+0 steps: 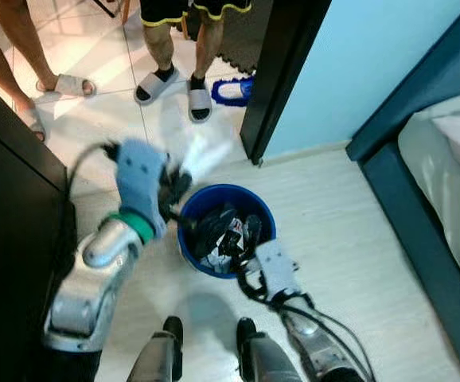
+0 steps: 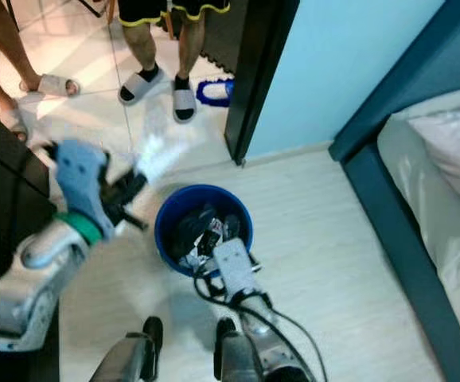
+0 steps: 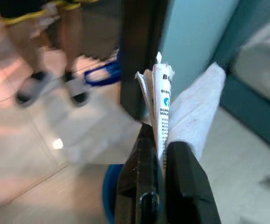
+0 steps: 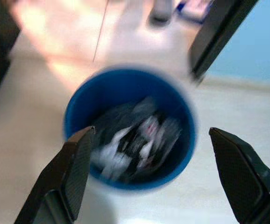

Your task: Clean up the room

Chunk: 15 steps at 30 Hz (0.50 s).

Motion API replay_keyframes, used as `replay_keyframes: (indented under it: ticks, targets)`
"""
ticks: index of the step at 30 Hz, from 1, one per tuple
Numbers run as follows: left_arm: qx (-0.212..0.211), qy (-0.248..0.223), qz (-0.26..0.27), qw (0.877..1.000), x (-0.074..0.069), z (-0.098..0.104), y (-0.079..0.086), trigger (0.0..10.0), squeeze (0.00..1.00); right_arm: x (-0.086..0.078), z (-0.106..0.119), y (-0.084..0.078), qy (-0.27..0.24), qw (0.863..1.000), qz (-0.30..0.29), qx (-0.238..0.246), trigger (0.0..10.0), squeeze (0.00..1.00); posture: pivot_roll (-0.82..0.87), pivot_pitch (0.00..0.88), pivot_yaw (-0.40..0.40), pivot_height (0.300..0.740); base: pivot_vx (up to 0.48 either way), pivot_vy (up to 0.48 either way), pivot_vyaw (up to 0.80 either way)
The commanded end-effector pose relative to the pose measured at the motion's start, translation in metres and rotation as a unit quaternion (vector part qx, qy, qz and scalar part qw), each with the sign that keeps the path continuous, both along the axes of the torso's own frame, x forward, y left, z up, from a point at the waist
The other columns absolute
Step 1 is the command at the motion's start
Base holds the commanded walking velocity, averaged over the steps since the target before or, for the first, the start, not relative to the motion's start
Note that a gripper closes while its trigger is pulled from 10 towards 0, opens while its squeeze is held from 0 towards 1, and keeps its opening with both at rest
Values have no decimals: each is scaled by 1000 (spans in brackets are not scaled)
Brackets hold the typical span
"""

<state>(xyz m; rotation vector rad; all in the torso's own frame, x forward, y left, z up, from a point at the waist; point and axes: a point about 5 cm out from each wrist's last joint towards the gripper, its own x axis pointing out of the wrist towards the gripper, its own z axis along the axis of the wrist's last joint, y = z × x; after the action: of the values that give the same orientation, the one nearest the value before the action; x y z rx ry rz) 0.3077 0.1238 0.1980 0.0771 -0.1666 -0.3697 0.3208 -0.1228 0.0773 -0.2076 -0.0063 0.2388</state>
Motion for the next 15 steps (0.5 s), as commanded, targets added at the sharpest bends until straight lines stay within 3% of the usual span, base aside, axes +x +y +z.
replay_keyframes:
  ticks: [1, 3, 4, 6, 9, 11, 15]
  targets:
    - [6, 16, 0, 1000, -2, -14, -3, 10000, 0, -4, -4, -4, 8, 1000, -9, 12, 10000, 0, -24, 342, 38, 740, 0, 0, 0]
    - [9, 48, 0, 999, 2, -36, -8, 10000, 0, 8, 23, -10, -39, 999, -22, 31, 10000, 0, -48, 310, 42, 740, 0, 0, 0]
    - [9, 48, 0, 999, 2, -36, -8, 10000, 0, 8, 23, -10, -39, 999, -22, 31, 10000, 0, -48, 310, 42, 740, 0, 0, 0]
    - [9, 101, 8, 995, 8, -63, -8, 10000, 0, 20, 57, -12, -96, 993, -32, 57, 10000, 0, -71, 285, 42, 740, 0, 0, 0]
    - [8, 121, 10, 993, 9, -72, -7, 10000, 0, 24, 69, -13, -115, 991, -35, 65, 10000, 0, -71, 285, 42, 740, 0, 0, 0]
    - [9, 161, 8, 987, 16, -91, -13, 10000, 0, 27, 94, -17, -154, 984, -39, 86, 10000, 0, -66, 287, 33, 740, 0, 0, 0]
    - [10, 162, -8, 987, 21, -91, -27, 10000, 0, 27, 105, -21, -166, 981, -38, 92, 10000, 0, -62, 302, 31, 740, 0, 0, 0]
